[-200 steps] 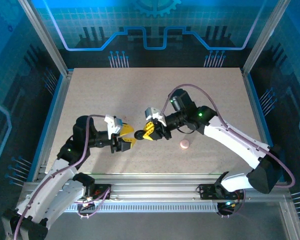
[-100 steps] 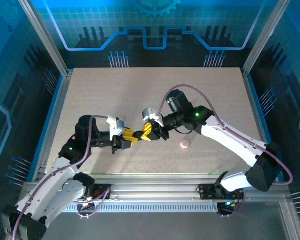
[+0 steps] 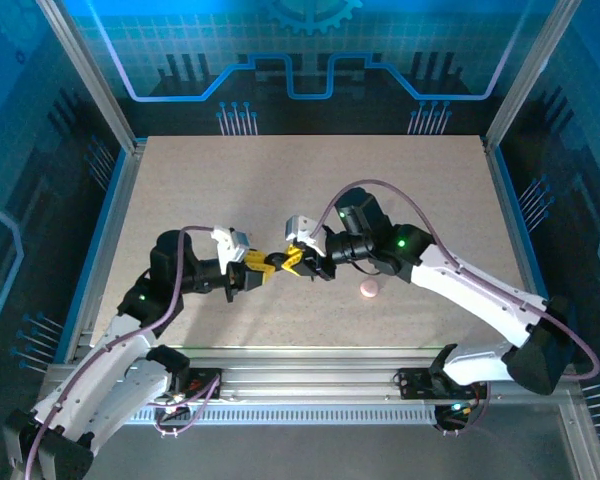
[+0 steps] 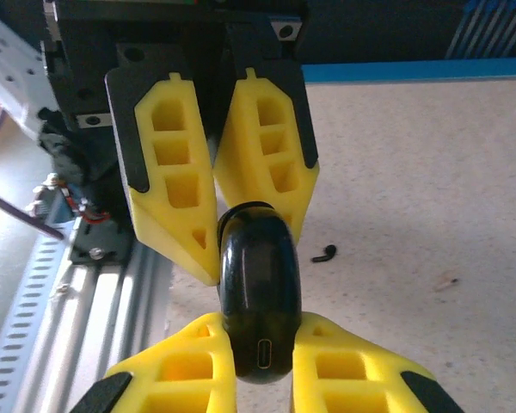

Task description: Insert wireless bluetooth earbuds into charging case

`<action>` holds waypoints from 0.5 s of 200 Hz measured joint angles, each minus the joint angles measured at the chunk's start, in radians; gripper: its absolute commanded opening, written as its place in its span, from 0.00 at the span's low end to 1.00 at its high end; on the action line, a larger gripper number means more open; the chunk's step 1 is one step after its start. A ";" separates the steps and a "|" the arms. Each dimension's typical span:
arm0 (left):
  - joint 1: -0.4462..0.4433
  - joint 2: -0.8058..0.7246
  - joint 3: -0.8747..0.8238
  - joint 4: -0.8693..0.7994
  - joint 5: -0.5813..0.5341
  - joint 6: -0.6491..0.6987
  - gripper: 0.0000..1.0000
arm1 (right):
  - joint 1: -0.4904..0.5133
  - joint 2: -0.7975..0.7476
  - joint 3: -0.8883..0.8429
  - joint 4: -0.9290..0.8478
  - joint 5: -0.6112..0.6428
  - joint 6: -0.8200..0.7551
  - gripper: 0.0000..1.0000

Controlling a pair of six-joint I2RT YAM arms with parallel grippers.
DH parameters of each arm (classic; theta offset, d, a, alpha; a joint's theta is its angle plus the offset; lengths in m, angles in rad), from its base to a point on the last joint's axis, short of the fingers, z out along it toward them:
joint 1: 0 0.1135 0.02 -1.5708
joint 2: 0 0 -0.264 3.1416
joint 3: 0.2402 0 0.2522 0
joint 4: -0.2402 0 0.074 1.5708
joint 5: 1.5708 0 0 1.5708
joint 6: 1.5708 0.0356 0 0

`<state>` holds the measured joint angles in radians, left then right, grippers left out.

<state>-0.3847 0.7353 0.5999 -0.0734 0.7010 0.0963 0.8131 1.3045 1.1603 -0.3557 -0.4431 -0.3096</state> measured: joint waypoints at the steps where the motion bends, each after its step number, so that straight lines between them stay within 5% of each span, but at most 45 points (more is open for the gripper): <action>1: 0.000 0.000 0.000 0.001 -0.001 -0.002 0.11 | 0.001 -0.001 -0.001 0.002 0.004 0.000 0.15; 100: -0.001 0.069 0.000 0.087 -0.067 -0.176 0.30 | 0.163 -0.069 -0.068 0.110 0.498 -0.074 0.15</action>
<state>-0.3855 0.8043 0.5999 0.0135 0.6342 -0.0799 0.9764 1.2358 1.0920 -0.2455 0.0547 -0.3836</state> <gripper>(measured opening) 0.275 0.149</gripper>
